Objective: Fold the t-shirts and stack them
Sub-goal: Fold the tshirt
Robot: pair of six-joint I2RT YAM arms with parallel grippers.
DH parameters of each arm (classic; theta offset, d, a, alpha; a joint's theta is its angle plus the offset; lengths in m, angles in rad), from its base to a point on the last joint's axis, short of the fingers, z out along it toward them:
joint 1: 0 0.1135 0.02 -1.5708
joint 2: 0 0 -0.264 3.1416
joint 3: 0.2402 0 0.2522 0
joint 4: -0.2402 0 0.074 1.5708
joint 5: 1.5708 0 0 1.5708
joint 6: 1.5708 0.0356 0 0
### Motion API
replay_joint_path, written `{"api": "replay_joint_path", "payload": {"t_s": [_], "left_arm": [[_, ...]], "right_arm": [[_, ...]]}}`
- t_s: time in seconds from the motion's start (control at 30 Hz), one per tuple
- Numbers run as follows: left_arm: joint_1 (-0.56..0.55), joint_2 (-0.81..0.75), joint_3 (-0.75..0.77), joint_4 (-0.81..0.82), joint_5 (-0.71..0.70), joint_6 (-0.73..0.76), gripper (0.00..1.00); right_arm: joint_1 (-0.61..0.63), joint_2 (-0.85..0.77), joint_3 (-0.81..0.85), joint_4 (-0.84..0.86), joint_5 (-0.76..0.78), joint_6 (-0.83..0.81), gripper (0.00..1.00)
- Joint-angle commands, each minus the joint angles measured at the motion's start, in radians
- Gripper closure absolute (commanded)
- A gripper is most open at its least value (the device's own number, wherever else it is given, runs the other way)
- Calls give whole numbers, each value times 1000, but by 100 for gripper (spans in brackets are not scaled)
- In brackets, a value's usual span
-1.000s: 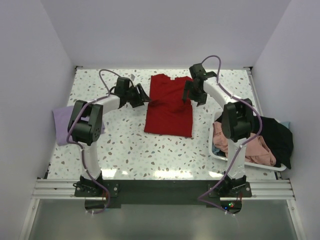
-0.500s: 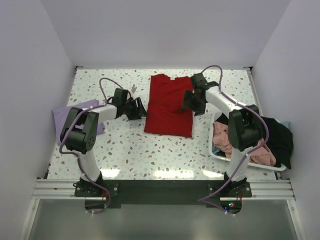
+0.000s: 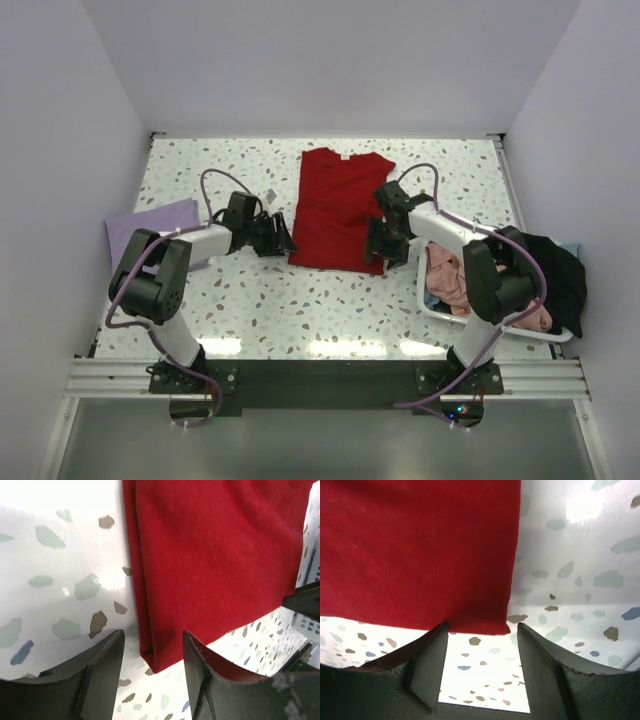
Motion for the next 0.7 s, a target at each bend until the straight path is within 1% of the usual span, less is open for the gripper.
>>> {"api": "replay_joint_path", "payload": {"t_s": [0.0, 0.07, 0.17, 0.2, 0.43, 0.67], "left_arm": [[-17, -37, -40, -41, -17, 41, 45], [-19, -52, -60, -43, -22, 43, 47], [-23, -72, -83, -46, -22, 47, 55], [-25, -77, -89, -50, -27, 49, 55], [-26, -89, -106, -50, -17, 60, 56], [-26, -77, -76, -75, -13, 93, 57]], "right_arm": [[16, -66, -34, 35, 6, 41, 39], [17, -80, -68, 50, 5, 55, 40], [17, -84, -118, 83, -4, 76, 41], [17, -83, -126, 87, -3, 76, 42], [16, -43, -132, 139, 40, 66, 47], [16, -17, -120, 162, 42, 82, 56]]}}
